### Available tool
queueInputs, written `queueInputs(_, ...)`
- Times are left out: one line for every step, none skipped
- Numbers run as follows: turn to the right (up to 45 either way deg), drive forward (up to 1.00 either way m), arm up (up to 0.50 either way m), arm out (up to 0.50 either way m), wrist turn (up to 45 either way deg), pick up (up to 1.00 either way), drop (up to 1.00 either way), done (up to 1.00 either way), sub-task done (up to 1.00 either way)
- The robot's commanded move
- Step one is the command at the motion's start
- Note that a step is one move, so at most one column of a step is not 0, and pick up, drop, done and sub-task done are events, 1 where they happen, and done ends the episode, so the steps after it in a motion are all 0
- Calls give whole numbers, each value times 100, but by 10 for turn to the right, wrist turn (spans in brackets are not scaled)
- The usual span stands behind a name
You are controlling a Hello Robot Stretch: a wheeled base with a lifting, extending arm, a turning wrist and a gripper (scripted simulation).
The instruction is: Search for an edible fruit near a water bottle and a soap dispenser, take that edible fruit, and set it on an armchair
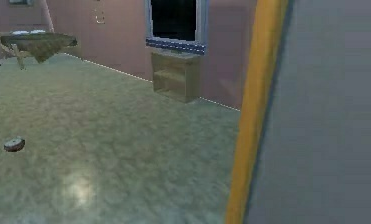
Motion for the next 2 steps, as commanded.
queueInputs(0, 55, 0, 0, 0, 0, 0, 0, 0)
queueInputs(-270, 0, 0, 0, 0, 0, 0, 0, 0)
